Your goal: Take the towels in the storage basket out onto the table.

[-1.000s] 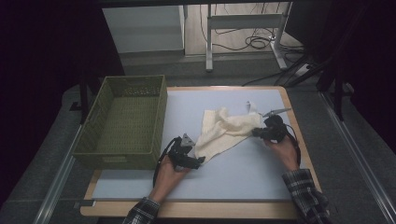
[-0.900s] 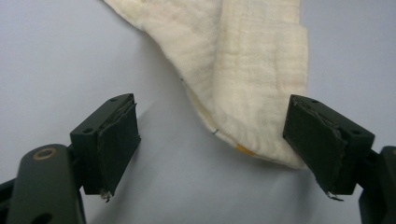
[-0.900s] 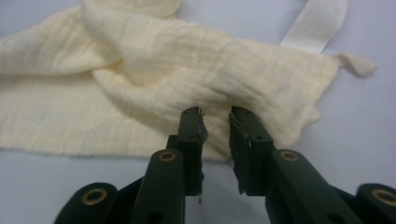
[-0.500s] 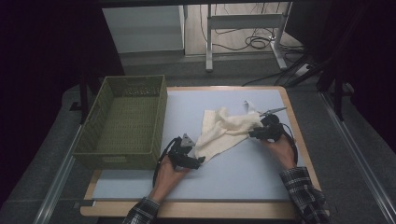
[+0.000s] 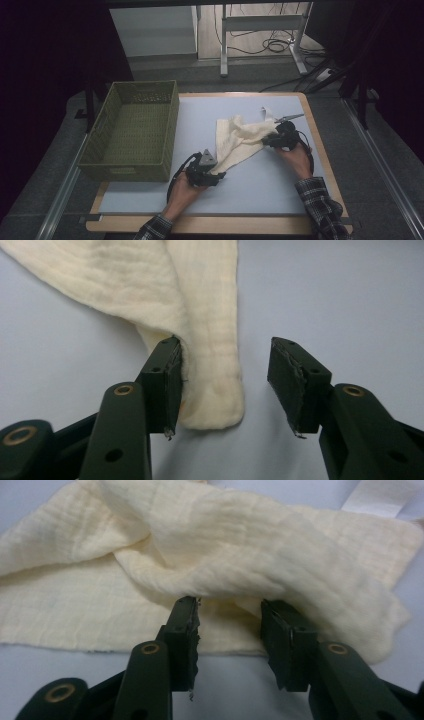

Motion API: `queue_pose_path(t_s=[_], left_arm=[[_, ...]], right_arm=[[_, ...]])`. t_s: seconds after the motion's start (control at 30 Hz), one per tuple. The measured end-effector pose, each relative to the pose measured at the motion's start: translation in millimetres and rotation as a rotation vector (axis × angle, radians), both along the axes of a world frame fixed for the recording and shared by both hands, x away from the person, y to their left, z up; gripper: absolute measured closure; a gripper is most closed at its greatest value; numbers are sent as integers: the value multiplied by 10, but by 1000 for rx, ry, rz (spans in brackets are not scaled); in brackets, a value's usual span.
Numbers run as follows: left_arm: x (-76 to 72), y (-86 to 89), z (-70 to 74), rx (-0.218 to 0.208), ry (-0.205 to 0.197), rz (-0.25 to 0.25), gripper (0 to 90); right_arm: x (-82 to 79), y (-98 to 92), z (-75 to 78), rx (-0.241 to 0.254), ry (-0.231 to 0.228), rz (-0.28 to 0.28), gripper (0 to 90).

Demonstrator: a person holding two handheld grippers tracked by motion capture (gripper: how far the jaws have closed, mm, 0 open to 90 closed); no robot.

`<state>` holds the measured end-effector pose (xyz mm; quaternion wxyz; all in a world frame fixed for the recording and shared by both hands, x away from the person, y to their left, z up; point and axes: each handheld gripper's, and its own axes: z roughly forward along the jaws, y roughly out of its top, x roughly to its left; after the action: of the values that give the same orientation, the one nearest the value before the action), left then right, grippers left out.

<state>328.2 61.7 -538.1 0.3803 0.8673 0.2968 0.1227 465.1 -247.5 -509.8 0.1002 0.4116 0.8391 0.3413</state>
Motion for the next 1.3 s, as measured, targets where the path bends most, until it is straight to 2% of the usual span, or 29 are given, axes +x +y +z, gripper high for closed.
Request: queue_pose_path(t_s=[0.03,0.07,0.1,0.17,0.2,0.23,0.37,0.4,0.47,0.53,0.73,0.77,0.83,0.87,0.93,1.07,1.17,1.23,1.3], left_arm=[[-5,-7,-19,3,-18,0,486],[-5,-9,-19,3,-18,3,487],[-3,-10,-14,6,-16,4,487],[-2,-6,-12,10,-18,8,493],[1,4,-17,3,-15,11,510],[3,17,-21,-2,-18,17,534],[29,92,-30,-12,-30,39,750],[39,113,-32,-24,-21,41,799],[53,143,-25,-40,-4,42,834],[46,152,-8,-38,-4,43,839],[11,190,64,-56,10,46,813],[10,200,71,-59,18,49,785],[5,219,89,-66,32,61,664],[-8,232,105,-71,27,67,617],[-43,251,156,-81,17,74,557],[-118,251,275,-95,-8,62,532],[-175,201,314,-96,-12,29,535],[-208,160,308,-87,2,-7,549],[-217,133,277,-89,38,-40,571]], right_arm=[[11,30,-5,-12,3,8,571],[16,63,-18,-29,6,16,575],[7,95,-29,-48,-11,20,594],[-44,150,-40,-113,-66,4,738],[-55,153,-43,-97,-58,7,832],[-62,147,-49,-71,-42,8,886],[-138,137,-36,-74,-31,5,900],[-165,124,-24,-80,-35,10,900],[-231,78,9,-67,-33,13,900],[-321,18,51,-48,-25,16,900],[-658,-118,130,-20,-15,42,898],[-721,-129,123,-12,3,53,897],[-839,-138,97,-27,43,77,872],[-893,-151,99,-35,48,76,823],[-983,-221,153,-24,19,62,781],[-1036,-426,281,-30,-45,-8,697],[-999,-538,274,4,-37,-47,659],[-1006,-545,252,18,-20,-38,716],[-1043,-509,222,25,0,-8,761]])
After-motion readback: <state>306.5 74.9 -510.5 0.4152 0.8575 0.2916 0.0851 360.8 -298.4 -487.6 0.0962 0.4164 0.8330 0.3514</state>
